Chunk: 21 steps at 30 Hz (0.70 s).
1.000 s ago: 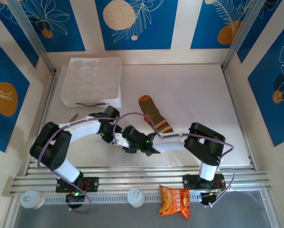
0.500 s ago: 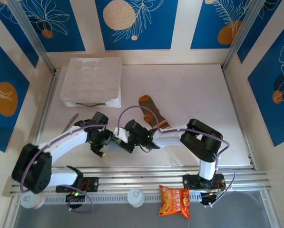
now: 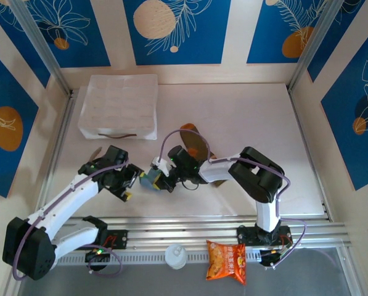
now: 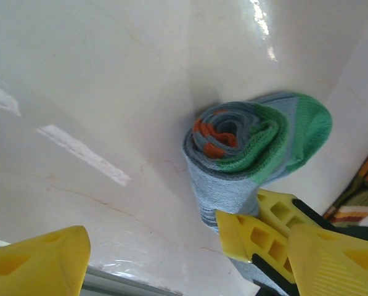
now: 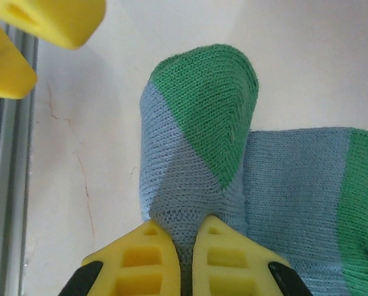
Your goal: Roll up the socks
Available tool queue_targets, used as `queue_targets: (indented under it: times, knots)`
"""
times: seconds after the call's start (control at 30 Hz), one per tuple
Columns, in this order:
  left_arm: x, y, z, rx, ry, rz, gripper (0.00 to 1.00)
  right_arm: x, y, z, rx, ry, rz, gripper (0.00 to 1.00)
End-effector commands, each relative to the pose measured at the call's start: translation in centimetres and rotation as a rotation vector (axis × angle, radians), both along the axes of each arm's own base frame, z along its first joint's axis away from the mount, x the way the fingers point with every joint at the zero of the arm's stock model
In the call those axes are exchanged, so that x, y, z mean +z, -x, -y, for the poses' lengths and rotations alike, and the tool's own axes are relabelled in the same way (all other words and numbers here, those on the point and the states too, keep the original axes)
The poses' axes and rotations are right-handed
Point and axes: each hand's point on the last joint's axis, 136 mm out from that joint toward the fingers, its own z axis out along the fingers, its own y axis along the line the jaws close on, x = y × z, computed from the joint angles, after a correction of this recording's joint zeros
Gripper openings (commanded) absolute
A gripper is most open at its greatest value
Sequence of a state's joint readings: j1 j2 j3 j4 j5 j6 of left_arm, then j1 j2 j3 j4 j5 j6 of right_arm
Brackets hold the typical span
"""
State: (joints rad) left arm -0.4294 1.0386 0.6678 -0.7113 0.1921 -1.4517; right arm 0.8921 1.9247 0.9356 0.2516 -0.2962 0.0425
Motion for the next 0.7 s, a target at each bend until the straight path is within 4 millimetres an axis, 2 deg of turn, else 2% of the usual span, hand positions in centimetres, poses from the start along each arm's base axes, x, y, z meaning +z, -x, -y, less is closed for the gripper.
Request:
queue_targets:
  times: [0.0, 0.3, 0.47, 0.67]
  knots:
    - [-0.3, -0.7, 1.1, -0.047, 0.044, 0.029, 0.80, -11.5, 6.3, 10.4, -0.107, 0.471, -0.407, 0.00]
    - [-1.7, -2.3, 3.9, -0.114, 0.094, 0.047, 0.65, -11.2, 5.2, 10.7, -0.178, 0.398, -0.677, 0.00]
    - [-3.2, -1.9, 4.5, -0.137, 0.066, -0.006, 0.63, -11.8, 4.6, 11.2, -0.225, 0.404, -0.789, 0.00]
    - [-4.4, -2.2, 5.0, -0.134, 0.050, -0.022, 0.62, -11.6, 4.1, 11.1, -0.226, 0.416, -0.800, 0.00]
